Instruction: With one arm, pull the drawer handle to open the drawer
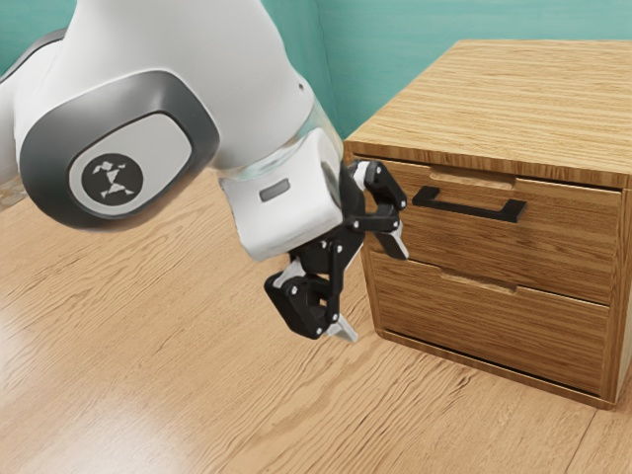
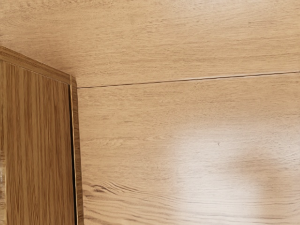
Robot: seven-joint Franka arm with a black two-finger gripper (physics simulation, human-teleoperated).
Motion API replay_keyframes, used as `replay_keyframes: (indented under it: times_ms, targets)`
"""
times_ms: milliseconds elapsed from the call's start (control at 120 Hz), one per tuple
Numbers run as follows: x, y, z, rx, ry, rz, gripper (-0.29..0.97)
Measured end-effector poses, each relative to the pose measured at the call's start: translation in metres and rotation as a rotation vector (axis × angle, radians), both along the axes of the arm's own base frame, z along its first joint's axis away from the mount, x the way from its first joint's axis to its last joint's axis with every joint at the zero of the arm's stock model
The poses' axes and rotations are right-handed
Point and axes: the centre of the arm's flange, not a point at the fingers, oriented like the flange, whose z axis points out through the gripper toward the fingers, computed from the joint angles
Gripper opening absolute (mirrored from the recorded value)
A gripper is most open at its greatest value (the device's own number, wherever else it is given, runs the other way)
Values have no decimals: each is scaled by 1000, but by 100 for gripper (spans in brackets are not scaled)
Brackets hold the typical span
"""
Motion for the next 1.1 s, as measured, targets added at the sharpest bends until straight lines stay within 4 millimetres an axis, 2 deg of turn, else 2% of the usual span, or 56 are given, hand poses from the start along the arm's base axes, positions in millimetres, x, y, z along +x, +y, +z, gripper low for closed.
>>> replay_keyframes:
  times_ms: [150, 367, 475, 642, 842, 1100]
  targets:
    - [14, 11, 0, -9, -29, 8, 68]
    - [32, -1, 5, -24, -69, -15, 68]
    - [41, -1, -1, -26, -64, -10, 68]
    - [56, 17, -9, -21, -56, 29, 68]
    - [65, 10, -13, -18, -60, 27, 68]
    - [82, 19, -14, -21, -74, 58, 68]
